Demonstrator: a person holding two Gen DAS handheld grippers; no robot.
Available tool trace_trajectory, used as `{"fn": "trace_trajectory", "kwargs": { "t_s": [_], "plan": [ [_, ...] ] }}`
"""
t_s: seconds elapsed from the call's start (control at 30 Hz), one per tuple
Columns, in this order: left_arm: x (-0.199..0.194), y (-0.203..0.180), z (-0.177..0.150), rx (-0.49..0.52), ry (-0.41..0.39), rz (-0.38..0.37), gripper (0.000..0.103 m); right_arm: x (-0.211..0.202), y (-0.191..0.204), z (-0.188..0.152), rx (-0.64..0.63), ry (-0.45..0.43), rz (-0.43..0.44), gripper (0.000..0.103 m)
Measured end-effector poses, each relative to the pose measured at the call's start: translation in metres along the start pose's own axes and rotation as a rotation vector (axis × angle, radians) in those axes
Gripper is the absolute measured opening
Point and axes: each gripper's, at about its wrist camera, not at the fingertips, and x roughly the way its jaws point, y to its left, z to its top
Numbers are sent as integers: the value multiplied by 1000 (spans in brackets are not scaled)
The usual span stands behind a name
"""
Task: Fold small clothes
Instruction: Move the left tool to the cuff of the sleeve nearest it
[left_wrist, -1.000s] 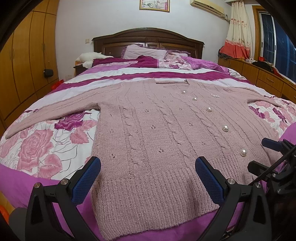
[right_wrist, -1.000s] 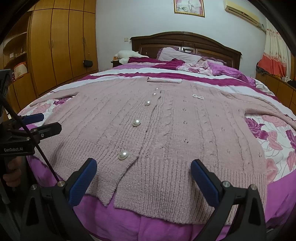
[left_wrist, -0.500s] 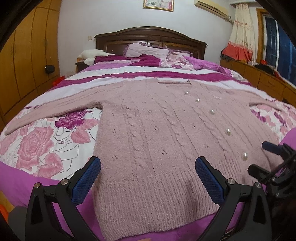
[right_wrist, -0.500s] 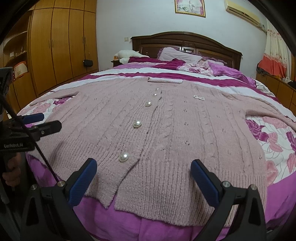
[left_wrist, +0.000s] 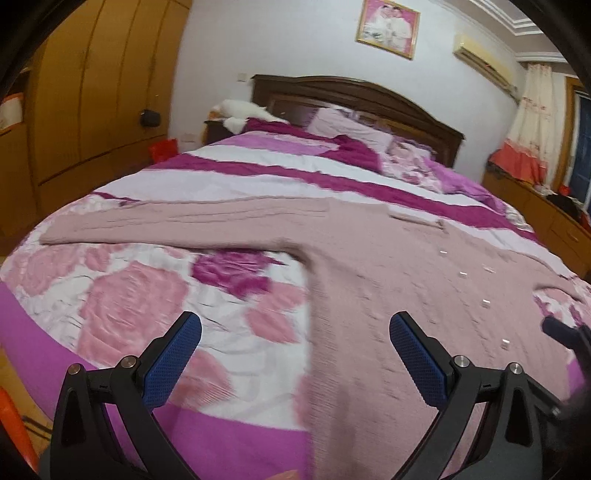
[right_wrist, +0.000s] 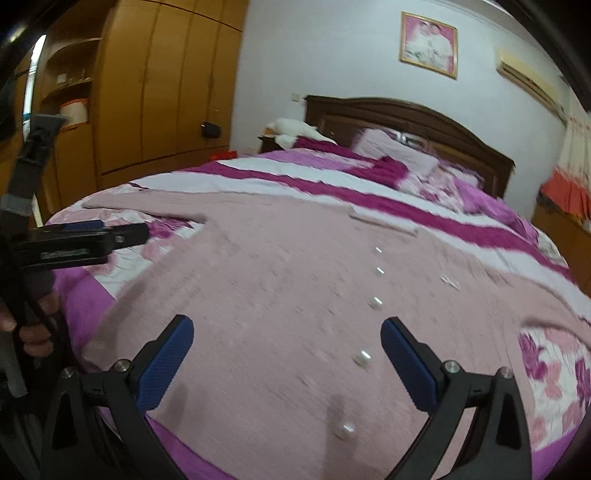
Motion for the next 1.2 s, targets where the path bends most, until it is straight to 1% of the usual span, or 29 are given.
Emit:
{"fn": "trace_trajectory", "kwargs": {
  "t_s": [0.17,0.2,0.3,0.33,0.37,0.43,0.53,0.6,0.67,0.73,0.77,0.8,0.87,0.93,1.0,1.07,1.1,1.2],
  "plan": [
    [14,43,15,-51,-6,86,85,15,23,18,1,7,46,103],
    [17,53,18,-76,3,104,85,18,28,23,-4,6,53,103],
    [20,93,25,-204,-5,102,85,28,38,35,-19,0,72,103],
    [21,107,26,-238,3,117,85,31,41,40,-25,-4,78,103],
    [24,120,28,-253,20,153,85,33,43,42,-30,-6,82,103],
    [23,140,29,-275,21,212,85,39,50,51,-36,-12,87,103],
    [25,165,32,-295,10,251,85,44,54,61,-25,-24,97,103],
    [30,178,31,-296,1,266,85,46,51,64,-2,-35,80,103],
    [43,196,28,-351,47,239,85,47,44,62,44,-38,79,103],
    [55,216,20,-396,106,186,85,49,36,56,66,-22,85,103],
    [54,219,19,-397,102,169,85,49,34,53,64,-15,76,103],
    [50,219,19,-397,88,161,85,48,32,48,56,-12,57,103],
    [49,220,19,-404,80,155,85,44,25,39,48,-19,46,103],
    [55,232,24,-434,92,136,85,44,17,31,48,-9,39,103],
    [60,247,31,-459,84,110,85,44,10,25,43,1,34,103],
    [67,265,38,-527,72,63,85,41,5,21,13,-18,47,103],
    [70,278,40,-573,63,26,85,39,3,19,-5,-28,49,103],
    [77,319,48,-738,15,-86,85,38,-1,18,3,-35,66,103]
  ]
}}
